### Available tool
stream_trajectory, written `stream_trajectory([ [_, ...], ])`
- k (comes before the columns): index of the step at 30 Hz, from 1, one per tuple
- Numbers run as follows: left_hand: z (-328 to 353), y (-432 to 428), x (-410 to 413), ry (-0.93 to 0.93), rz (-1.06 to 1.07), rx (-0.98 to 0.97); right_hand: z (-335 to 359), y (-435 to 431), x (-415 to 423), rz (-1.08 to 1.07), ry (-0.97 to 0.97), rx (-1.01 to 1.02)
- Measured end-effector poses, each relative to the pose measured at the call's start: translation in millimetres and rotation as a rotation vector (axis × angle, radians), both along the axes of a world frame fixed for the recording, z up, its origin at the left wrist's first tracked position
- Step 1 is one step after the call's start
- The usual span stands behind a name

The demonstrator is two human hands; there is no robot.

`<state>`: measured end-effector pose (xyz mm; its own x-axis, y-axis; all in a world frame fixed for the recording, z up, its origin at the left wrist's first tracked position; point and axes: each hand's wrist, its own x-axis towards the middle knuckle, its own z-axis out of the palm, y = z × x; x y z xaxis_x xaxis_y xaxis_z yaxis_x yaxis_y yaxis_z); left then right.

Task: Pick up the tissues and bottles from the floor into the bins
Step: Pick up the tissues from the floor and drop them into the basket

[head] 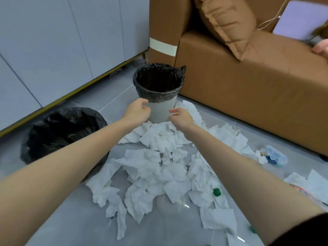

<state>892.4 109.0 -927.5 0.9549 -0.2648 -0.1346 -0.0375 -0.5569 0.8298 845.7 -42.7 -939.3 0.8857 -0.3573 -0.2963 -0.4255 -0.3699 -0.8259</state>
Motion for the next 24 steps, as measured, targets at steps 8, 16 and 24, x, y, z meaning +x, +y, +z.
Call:
stream_trajectory([
  [8,11,43,-54,-0.162,0.114,0.115,-9,29,-58,0.021,-0.005,-0.002],
  [16,-36,115,-99,-0.246,0.14,0.406,-47,52,-92,0.069,0.054,-0.053],
  [24,-95,176,-101,-0.112,0.056,0.806,-89,80,-104,0.309,0.078,-0.202],
])
